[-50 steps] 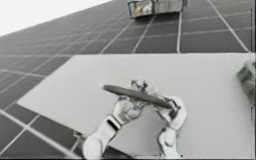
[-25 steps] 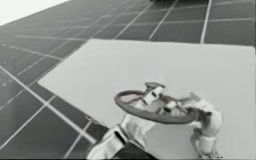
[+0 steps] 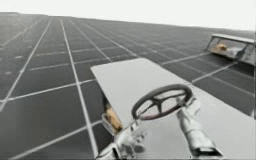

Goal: Pick up and drop off the object

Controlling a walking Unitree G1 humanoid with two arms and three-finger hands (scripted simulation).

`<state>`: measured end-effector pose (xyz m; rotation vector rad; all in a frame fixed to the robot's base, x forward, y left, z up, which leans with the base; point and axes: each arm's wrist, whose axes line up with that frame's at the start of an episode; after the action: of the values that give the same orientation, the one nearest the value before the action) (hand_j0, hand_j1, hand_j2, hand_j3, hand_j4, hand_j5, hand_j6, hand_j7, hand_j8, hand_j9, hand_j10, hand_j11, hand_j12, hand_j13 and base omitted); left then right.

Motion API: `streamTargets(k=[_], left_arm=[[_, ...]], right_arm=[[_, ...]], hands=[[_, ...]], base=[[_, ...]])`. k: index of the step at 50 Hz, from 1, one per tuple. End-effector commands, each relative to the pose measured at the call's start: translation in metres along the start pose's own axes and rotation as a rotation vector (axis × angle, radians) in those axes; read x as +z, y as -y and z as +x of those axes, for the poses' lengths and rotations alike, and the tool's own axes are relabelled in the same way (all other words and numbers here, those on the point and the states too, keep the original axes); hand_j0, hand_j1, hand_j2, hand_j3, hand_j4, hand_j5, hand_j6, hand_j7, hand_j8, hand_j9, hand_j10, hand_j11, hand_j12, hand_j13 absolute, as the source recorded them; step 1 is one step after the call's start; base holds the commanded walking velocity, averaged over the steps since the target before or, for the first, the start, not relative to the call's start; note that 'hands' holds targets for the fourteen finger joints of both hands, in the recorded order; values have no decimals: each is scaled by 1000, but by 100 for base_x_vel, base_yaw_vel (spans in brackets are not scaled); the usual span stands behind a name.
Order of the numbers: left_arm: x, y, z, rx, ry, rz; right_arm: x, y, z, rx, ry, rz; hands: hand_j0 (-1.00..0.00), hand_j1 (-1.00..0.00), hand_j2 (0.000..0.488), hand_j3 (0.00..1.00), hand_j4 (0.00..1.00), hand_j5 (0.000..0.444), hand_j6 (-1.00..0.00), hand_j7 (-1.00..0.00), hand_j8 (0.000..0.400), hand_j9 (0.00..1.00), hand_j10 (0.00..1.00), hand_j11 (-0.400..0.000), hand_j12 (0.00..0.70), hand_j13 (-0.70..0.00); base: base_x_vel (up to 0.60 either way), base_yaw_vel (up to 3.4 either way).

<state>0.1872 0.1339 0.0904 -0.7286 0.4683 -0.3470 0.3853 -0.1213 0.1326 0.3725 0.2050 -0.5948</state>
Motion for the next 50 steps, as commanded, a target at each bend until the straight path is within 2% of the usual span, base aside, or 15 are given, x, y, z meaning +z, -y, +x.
streamTargets(k=[1,24,50], left_arm=[[-1,-4,-2,20,4,-4],[-1,-4,-2,20,4,-4],[-1,-4,-2,20,4,-4]], right_arm=[[-2,-7,-2,16,-26,-3],[-2,-7,-2,16,-26,-3],[-2,-7,-2,16,-26,-3]], hands=[[0,0,0,1000,1000,0,0,0,0,1000,1000,-400,0,-700],[0,0,0,1000,1000,0,0,0,0,1000,1000,-400,0,-700],[0,0,0,1000,1000,0,0,0,0,1000,1000,-400,0,-700]], base=[[24,146],[31,97],[44,39]])
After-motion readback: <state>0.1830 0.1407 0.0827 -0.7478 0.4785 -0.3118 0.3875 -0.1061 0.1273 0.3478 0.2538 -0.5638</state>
